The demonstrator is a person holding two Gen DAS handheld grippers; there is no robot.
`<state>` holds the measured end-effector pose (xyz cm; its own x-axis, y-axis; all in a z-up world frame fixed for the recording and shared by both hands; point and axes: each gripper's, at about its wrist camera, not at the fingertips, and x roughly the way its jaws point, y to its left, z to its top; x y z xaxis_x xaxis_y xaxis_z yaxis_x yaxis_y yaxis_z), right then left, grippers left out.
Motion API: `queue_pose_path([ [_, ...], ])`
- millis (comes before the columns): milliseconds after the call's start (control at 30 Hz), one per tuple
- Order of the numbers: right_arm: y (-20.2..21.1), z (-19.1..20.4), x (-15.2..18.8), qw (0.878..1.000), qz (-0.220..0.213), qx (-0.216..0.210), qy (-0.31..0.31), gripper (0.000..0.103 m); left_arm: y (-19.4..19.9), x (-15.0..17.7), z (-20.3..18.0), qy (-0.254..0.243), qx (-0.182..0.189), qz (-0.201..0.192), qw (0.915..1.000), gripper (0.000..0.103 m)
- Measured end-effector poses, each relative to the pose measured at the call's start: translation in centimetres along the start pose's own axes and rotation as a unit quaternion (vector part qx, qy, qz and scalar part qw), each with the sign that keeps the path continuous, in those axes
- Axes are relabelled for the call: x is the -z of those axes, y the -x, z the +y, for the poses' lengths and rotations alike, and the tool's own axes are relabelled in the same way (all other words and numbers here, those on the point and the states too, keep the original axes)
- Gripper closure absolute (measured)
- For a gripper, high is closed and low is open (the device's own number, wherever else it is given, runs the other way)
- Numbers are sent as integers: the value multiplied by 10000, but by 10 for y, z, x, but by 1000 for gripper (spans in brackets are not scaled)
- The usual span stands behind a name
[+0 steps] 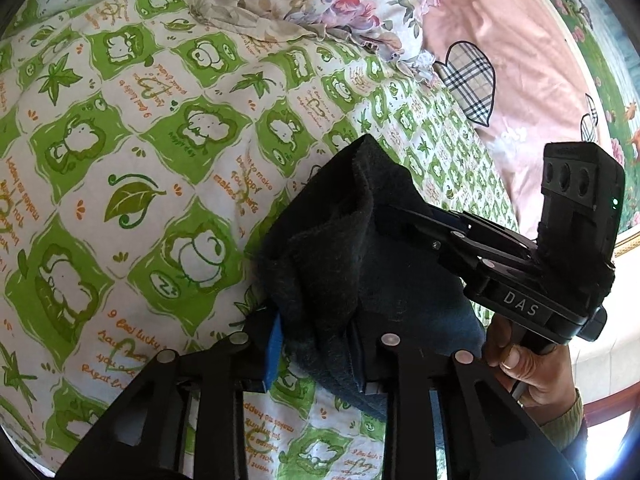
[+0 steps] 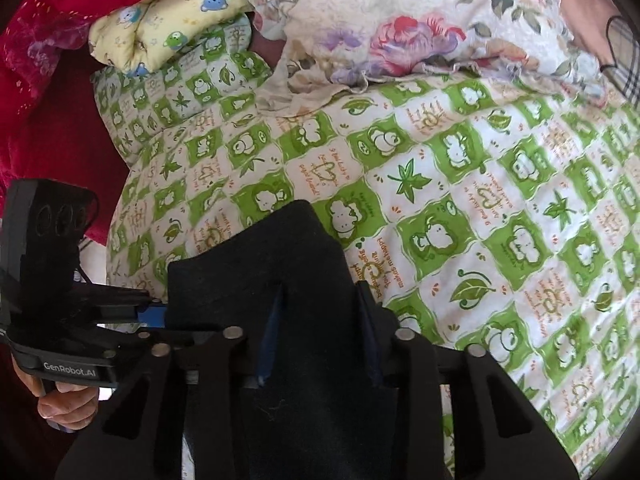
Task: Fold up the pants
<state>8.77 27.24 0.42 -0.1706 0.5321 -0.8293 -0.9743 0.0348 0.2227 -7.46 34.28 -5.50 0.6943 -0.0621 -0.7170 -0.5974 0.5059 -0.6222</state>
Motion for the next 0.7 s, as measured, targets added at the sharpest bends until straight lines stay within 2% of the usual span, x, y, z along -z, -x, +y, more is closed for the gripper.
queue_pose_path([
  [200, 30, 5, 6, 9993, -360, -37, -126, 80, 17, 1, -19, -156, 125, -112, 9997, 82],
  [367, 75, 6, 16, 9952, -922, -89, -327, 82, 40, 4, -50, -475, 367, -267, 9978, 83],
  [567, 136, -2, 41, 9830, -1687, -217, -694, 82, 65, 15, -110, -1148, 727, -425, 9898, 83],
  [700, 177, -9, 71, 9715, -2199, -182, -861, 83, 73, 29, -152, -1591, 975, -415, 9816, 83],
])
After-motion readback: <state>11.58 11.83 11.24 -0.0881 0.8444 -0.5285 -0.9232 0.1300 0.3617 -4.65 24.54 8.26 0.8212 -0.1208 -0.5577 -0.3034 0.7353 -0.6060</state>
